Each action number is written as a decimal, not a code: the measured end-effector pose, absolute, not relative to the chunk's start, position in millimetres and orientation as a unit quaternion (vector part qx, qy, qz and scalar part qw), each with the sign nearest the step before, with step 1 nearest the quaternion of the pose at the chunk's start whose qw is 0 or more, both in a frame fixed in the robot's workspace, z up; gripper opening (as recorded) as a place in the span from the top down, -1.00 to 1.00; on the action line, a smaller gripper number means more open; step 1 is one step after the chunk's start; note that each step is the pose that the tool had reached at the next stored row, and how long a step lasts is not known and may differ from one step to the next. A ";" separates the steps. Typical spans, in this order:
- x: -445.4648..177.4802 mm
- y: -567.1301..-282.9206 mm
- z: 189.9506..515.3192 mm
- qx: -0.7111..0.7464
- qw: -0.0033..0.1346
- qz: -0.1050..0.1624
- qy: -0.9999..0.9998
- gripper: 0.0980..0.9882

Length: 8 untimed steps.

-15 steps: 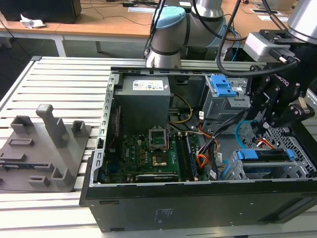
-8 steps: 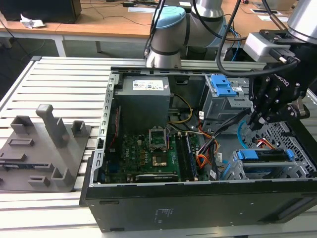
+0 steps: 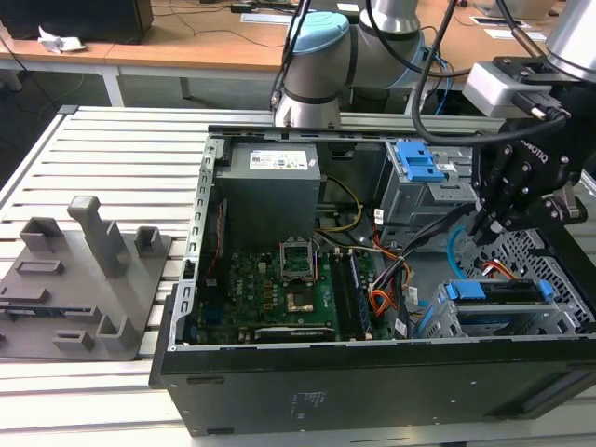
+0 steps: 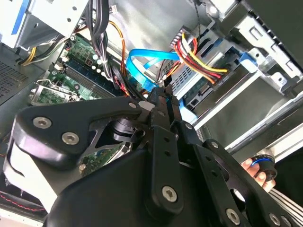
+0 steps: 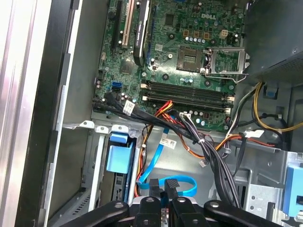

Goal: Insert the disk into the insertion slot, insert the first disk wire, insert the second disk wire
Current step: 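Insert the second disk wire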

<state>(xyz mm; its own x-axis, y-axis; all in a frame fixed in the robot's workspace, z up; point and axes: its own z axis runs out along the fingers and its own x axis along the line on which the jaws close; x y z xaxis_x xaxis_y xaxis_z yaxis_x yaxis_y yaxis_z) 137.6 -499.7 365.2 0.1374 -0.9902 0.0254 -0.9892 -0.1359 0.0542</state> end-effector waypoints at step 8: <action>138.5 -502.1 363.2 0.740 0.028 -0.010 -0.672 0.86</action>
